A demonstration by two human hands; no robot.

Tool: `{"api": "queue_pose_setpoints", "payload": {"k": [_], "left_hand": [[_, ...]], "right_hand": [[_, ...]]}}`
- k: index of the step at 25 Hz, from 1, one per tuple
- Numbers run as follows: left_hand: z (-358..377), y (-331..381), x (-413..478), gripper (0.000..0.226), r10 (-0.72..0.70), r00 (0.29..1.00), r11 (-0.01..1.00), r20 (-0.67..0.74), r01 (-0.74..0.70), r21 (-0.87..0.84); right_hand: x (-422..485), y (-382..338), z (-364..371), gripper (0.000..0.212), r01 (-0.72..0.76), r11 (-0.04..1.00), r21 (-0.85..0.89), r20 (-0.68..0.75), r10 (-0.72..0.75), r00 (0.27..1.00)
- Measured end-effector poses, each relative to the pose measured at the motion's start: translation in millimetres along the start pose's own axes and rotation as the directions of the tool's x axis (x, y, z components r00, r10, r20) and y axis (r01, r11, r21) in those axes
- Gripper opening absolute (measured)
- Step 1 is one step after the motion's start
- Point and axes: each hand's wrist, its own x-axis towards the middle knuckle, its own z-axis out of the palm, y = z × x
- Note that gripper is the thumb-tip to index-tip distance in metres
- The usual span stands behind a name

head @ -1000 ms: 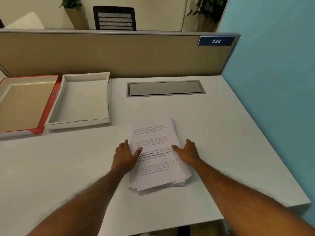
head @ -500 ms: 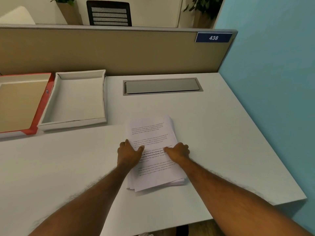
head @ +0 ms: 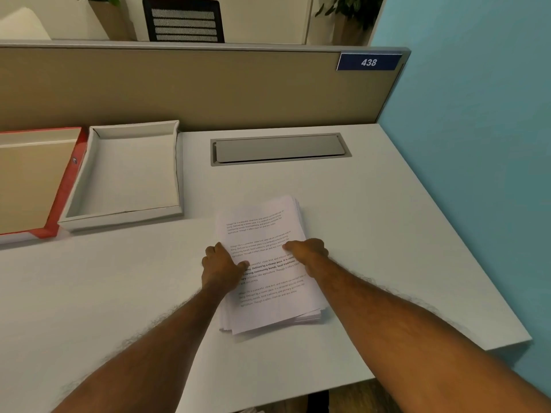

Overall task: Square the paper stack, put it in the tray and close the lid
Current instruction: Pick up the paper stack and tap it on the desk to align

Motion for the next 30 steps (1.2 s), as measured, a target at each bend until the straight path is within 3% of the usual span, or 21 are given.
{"api": "queue_pose_setpoints", "payload": {"k": [3,9,14,21,24,25,28,30], "left_hand": [[0,1,-2,0.081,-0.006,1.000,1.000,-0.006,0.006,-0.011],[0,2,-3,0.081,-0.020,1.000,1.000,-0.013,0.019,-0.024],[2,-2,-2,0.080,-0.017,1.000,0.998,-0.012,0.017,-0.053],[4,-17,1,0.083,0.035,0.999,0.986,-0.021,-0.038,-0.160],[2,-30,-3,0.046,0.069,0.994,0.870,-0.087,-0.103,-0.482],[-1,-30,-5,0.043,0.068,0.993,0.813,-0.096,-0.111,-0.571],[-17,-23,-7,0.068,0.093,0.996,0.614,-0.013,-0.068,-0.787],[-29,-17,-3,0.069,0.136,0.991,0.435,0.007,-0.053,-0.899]], "right_hand": [[5,-3,-15,0.068,-0.043,0.978,0.204,0.075,0.029,0.997],[3,-5,-16,0.057,-0.064,0.981,0.181,0.270,0.013,0.963],[-1,3,-19,0.045,0.147,0.979,0.142,0.278,-0.182,0.943],[-20,-1,-20,0.050,0.345,0.915,0.207,0.251,-0.391,0.886],[-37,-9,-29,0.046,0.461,0.858,0.225,0.265,-0.509,0.819],[-44,-13,-33,0.047,0.503,0.834,0.229,0.274,-0.550,0.789],[-68,-29,-43,0.046,0.617,0.762,0.193,0.321,-0.644,0.694],[-84,-40,-51,0.046,0.680,0.713,0.169,0.348,-0.689,0.636]]}}
